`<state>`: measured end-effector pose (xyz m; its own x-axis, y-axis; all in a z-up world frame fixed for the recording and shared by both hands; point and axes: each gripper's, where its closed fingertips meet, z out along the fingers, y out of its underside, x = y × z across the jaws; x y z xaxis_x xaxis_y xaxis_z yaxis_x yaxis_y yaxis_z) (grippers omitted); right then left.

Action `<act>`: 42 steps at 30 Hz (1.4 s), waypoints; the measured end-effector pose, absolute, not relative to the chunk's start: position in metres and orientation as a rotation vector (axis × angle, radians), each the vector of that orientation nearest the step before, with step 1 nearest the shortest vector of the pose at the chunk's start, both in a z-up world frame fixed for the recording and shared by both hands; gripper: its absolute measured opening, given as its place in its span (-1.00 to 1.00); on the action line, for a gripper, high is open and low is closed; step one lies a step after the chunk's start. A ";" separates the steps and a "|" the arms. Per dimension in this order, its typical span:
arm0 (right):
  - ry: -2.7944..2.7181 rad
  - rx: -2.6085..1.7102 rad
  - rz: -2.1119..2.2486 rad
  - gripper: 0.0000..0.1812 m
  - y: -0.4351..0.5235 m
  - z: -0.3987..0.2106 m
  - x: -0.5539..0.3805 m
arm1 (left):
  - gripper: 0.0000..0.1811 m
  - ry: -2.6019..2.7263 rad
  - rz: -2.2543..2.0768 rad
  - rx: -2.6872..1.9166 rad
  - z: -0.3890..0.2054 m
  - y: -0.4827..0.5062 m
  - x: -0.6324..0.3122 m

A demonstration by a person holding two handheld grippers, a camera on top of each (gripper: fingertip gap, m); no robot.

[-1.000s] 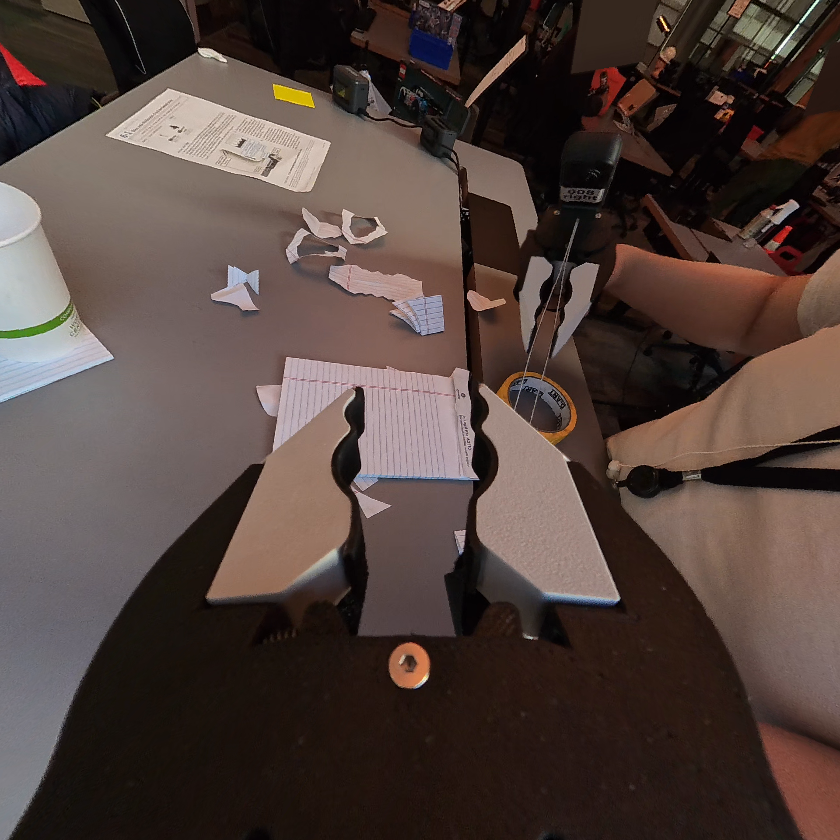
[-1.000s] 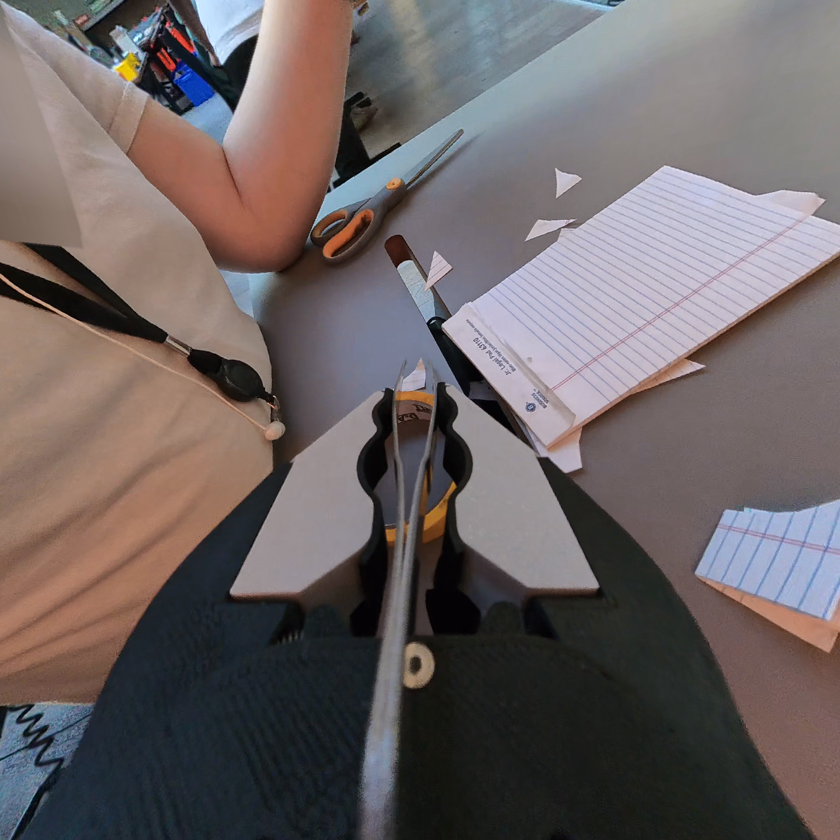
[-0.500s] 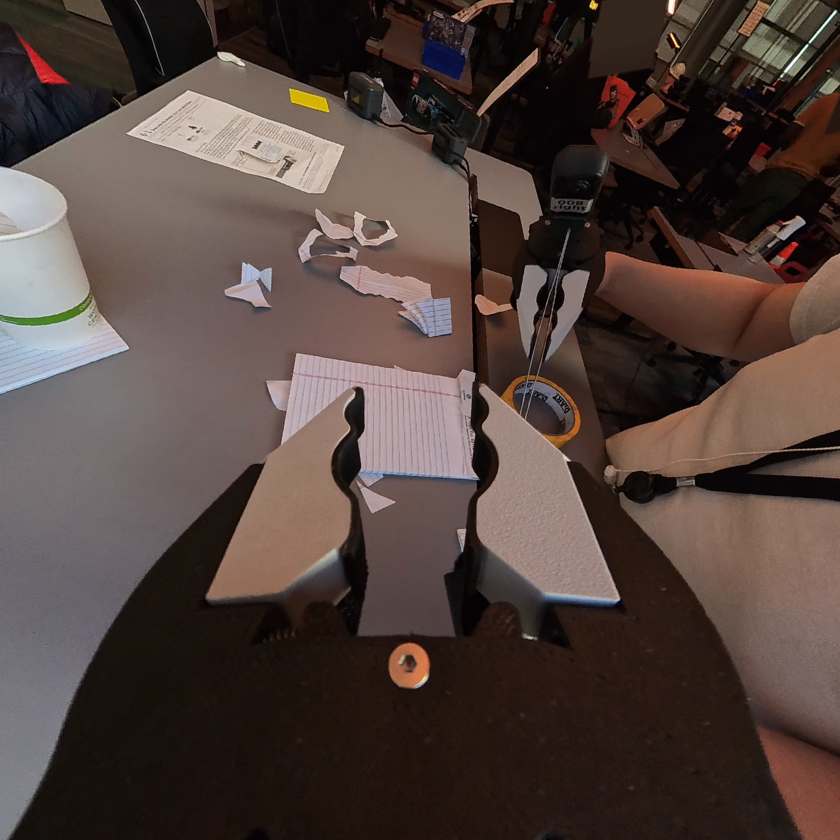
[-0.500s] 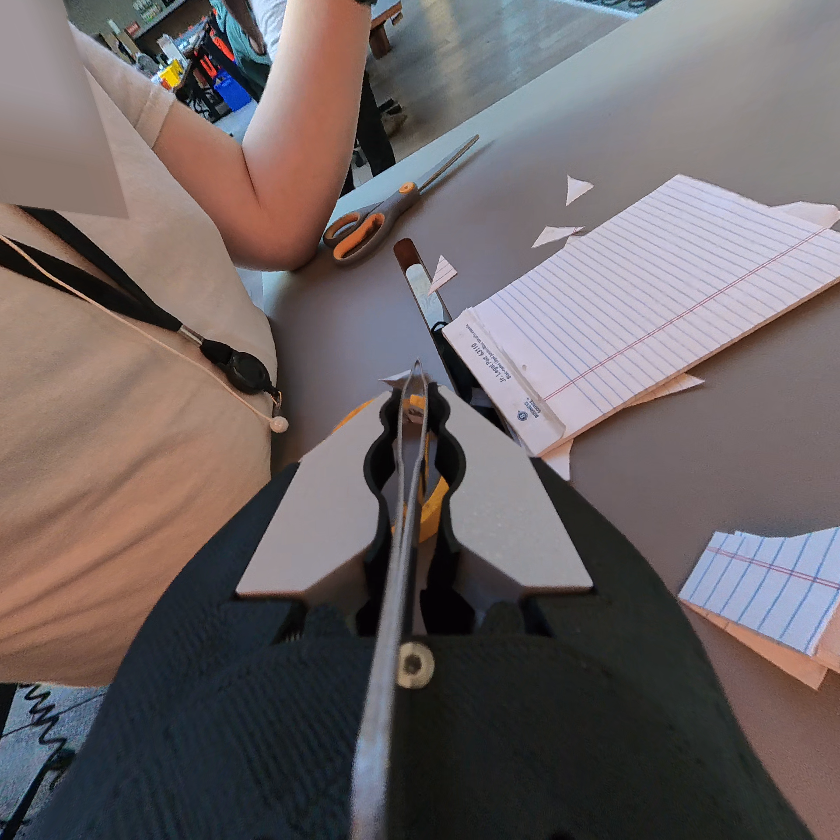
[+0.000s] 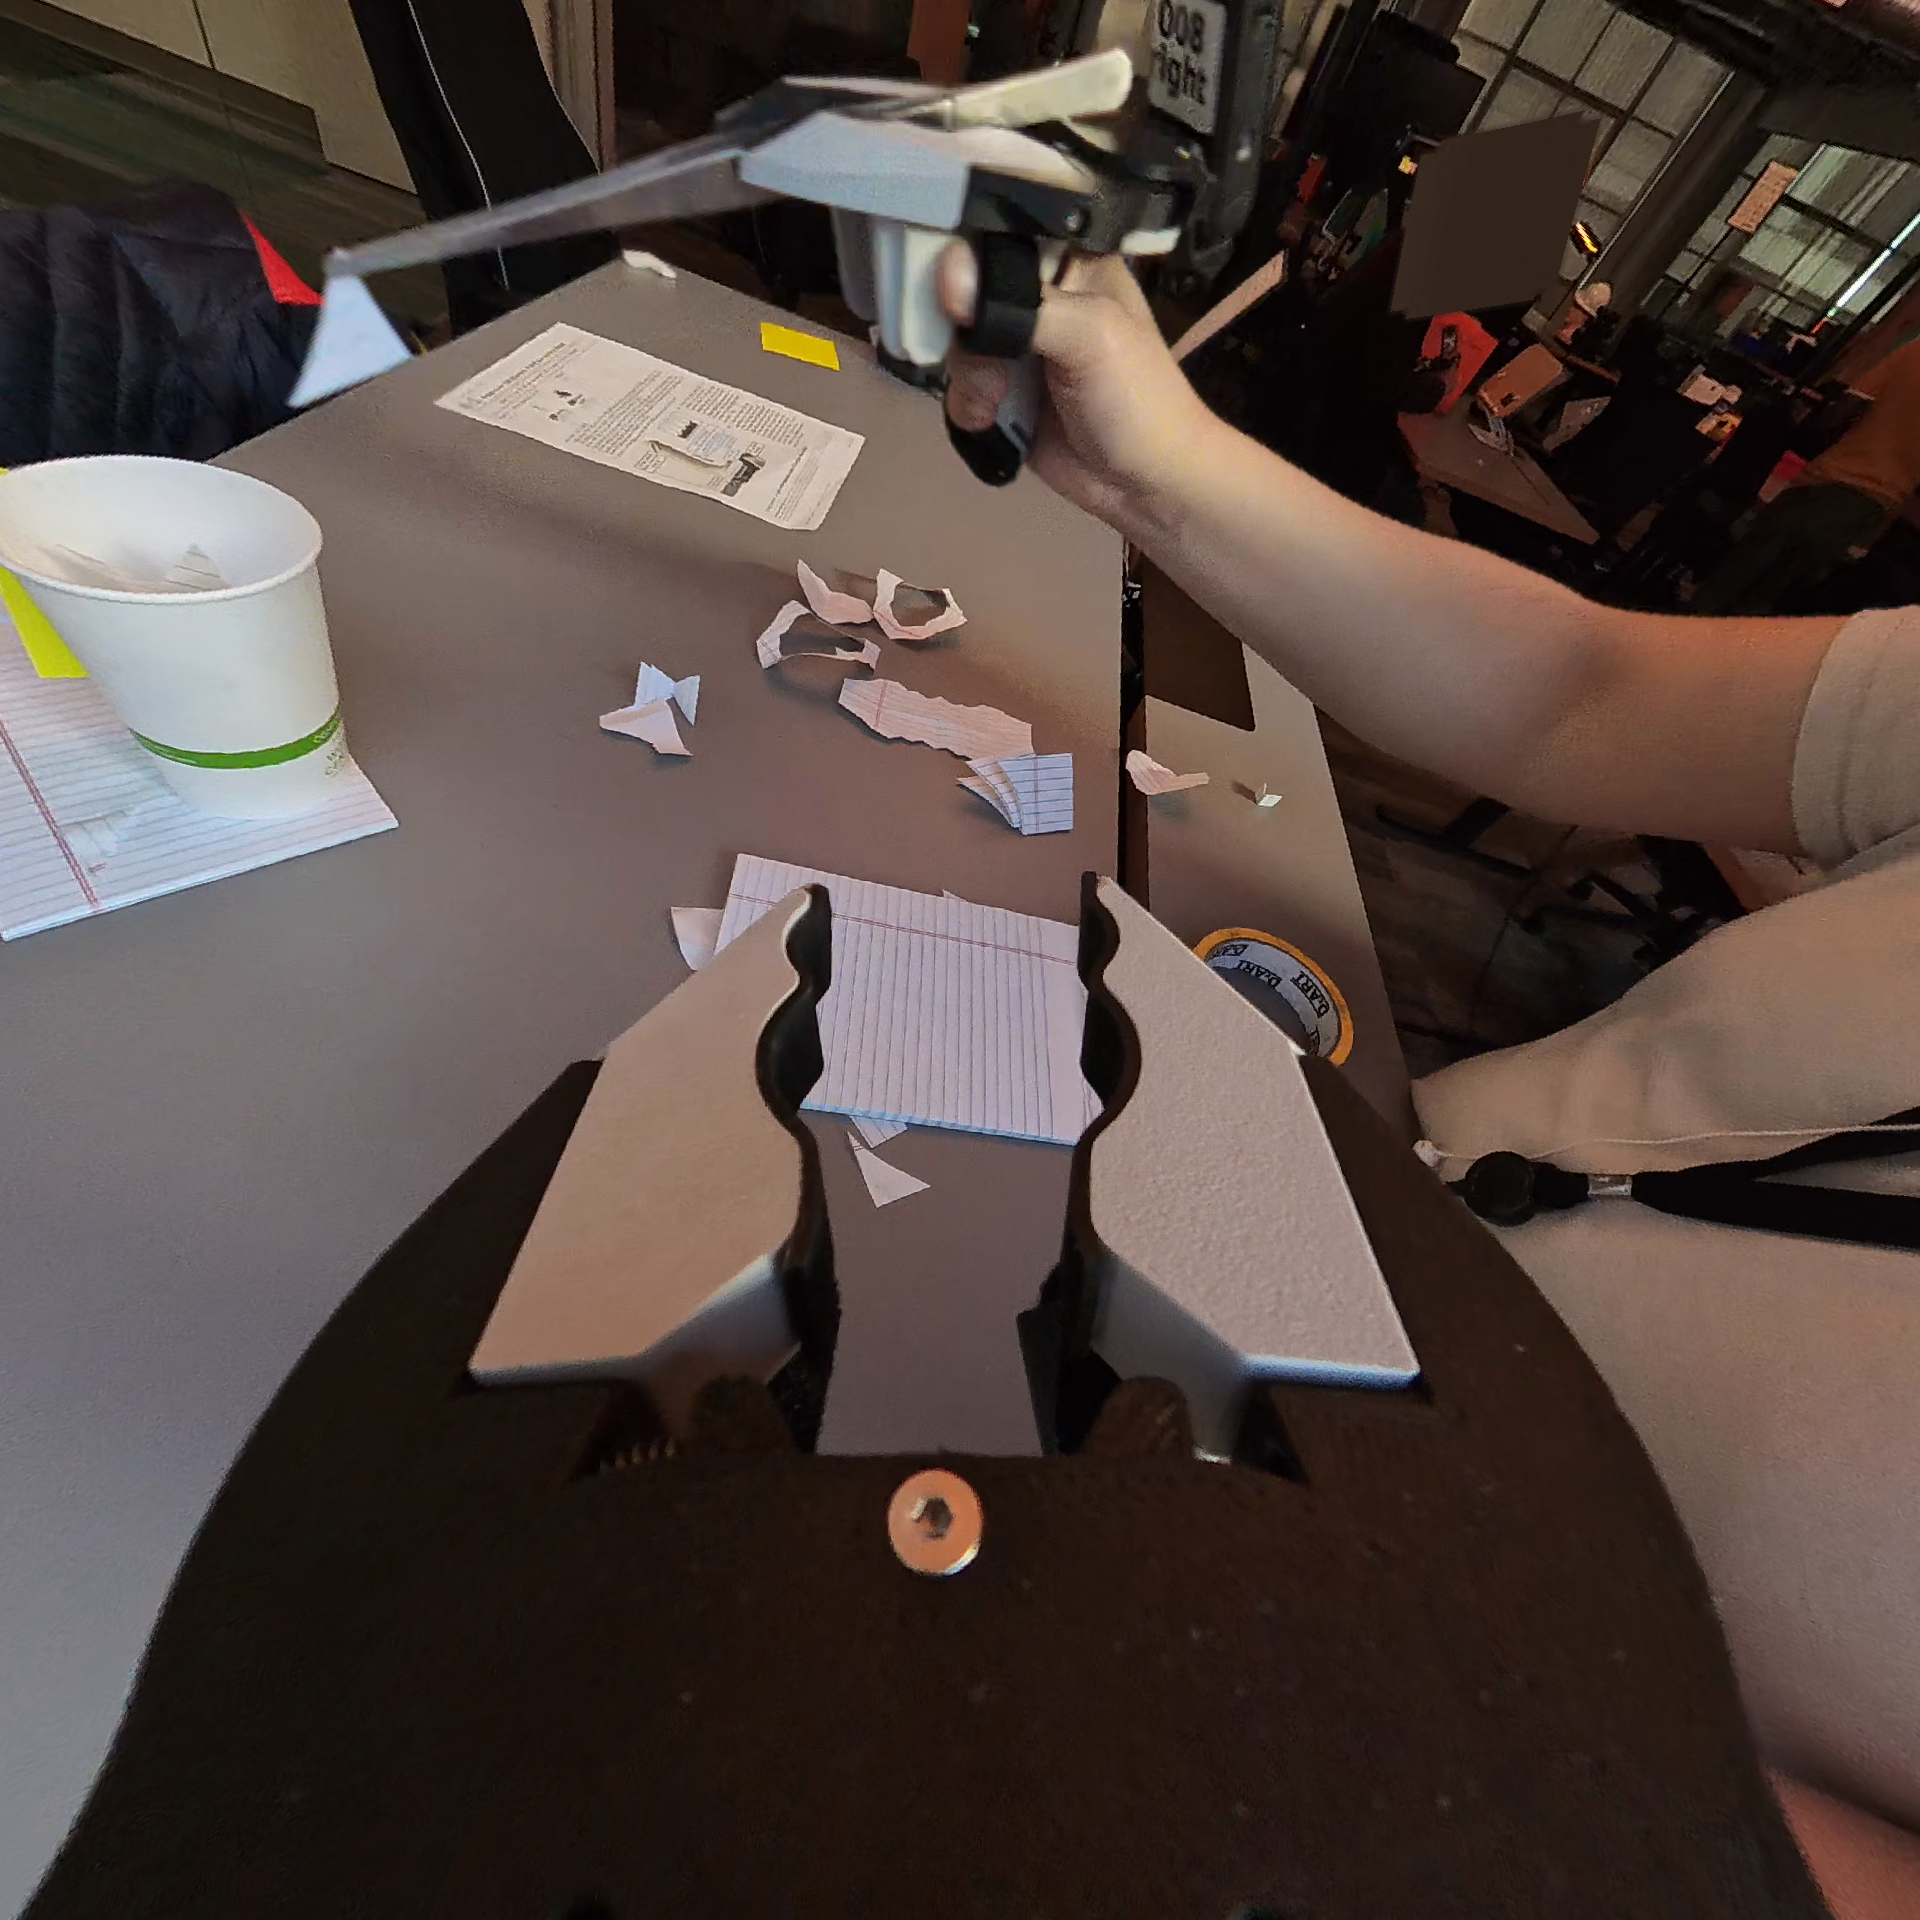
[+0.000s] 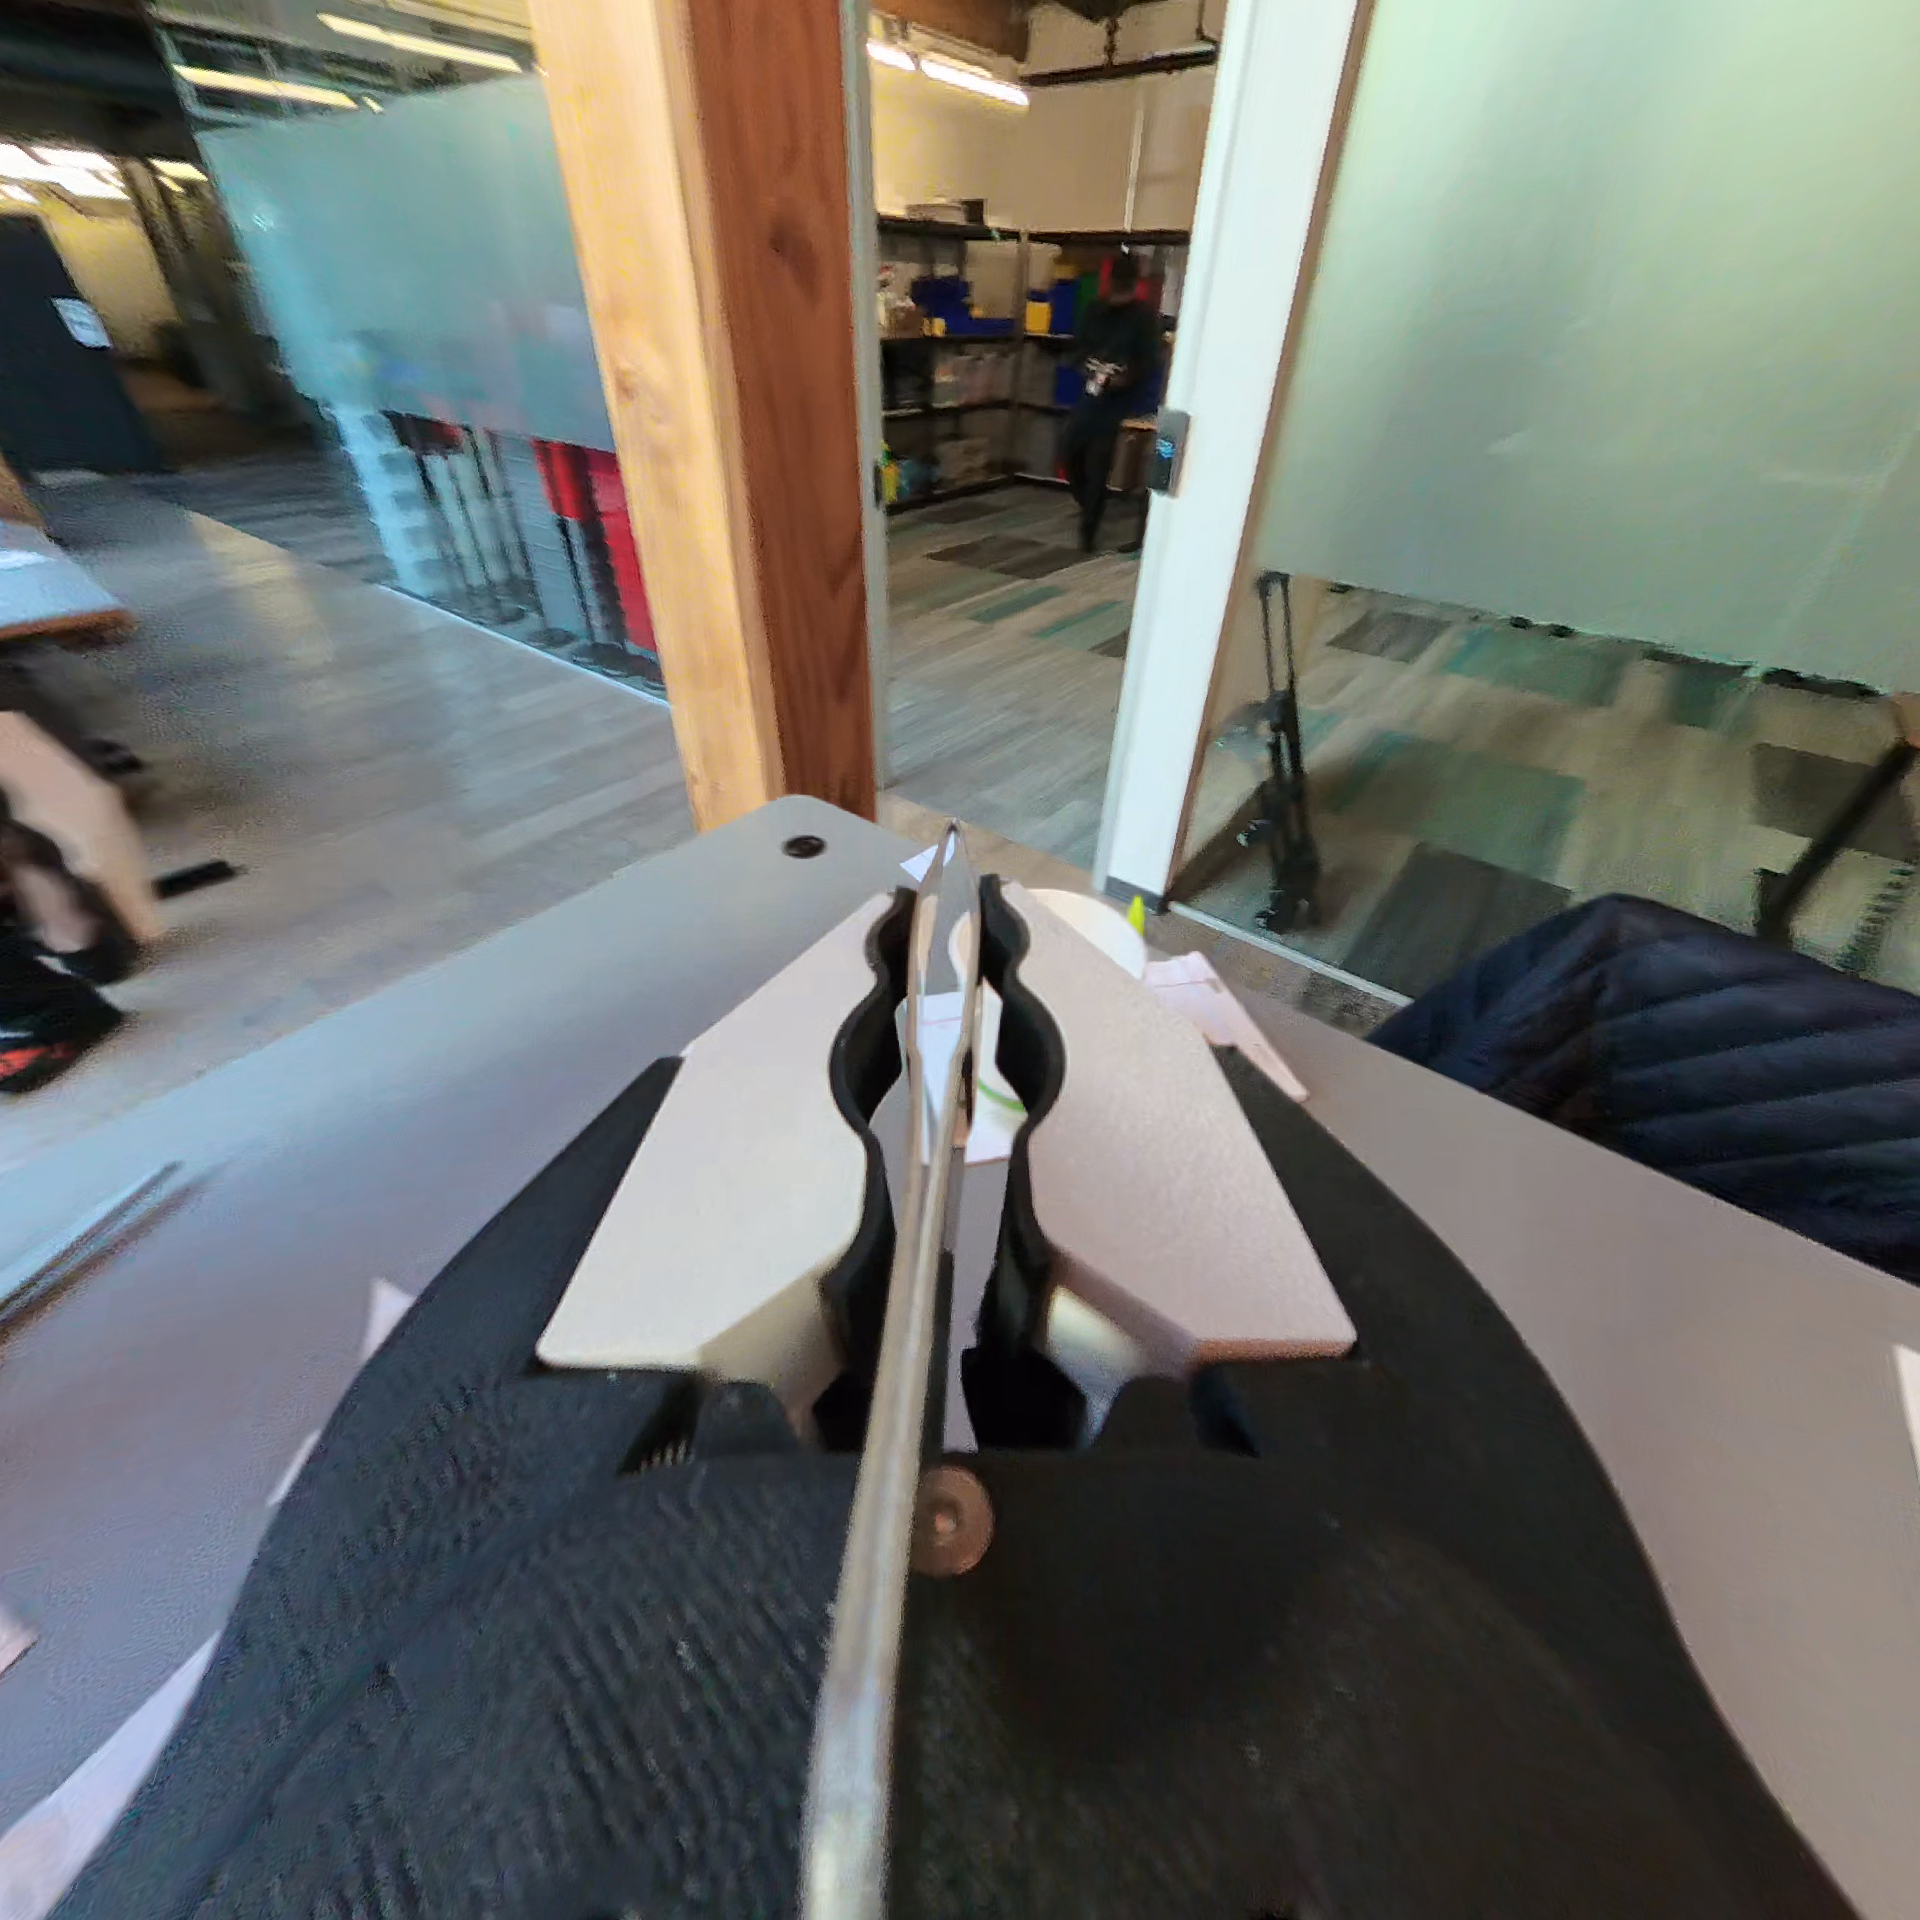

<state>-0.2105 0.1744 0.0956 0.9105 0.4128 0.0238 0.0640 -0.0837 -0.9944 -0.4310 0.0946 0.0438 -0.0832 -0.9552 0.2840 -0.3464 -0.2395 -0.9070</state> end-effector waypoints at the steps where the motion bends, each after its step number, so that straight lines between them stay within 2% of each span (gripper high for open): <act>1: -0.378 -1.671 0.269 -0.87 0.192 0.092 -0.210 | -0.49 1.423 -1.329 -1.604 0.044 0.095 -0.432; 5: -0.383 -1.794 0.178 -0.86 0.239 0.060 -0.209 | -0.49 1.403 -1.328 -1.607 0.045 0.098 -0.437; 11: -0.356 -1.816 0.171 -0.85 0.248 0.048 -0.209 | -0.49 1.372 -1.330 -1.610 0.048 0.103 -0.444; 17: -0.471 -1.730 0.206 -0.82 0.184 0.064 -0.225 | -0.48 1.359 -1.311 -1.617 0.048 0.104 -0.450; 26: -0.730 -1.931 -0.318 -0.81 0.084 -0.040 -0.152 | -0.48 1.338 -1.314 -1.628 0.048 0.108 -0.451; 31: -0.956 -1.877 -0.538 -0.81 0.075 -0.059 -0.156 | -0.48 1.367 -1.303 -1.647 0.042 0.105 -0.447; 42: -1.227 -1.842 -0.682 -0.80 0.089 -0.078 -0.163 | -0.47 1.391 -1.316 -1.651 0.038 0.104 -0.443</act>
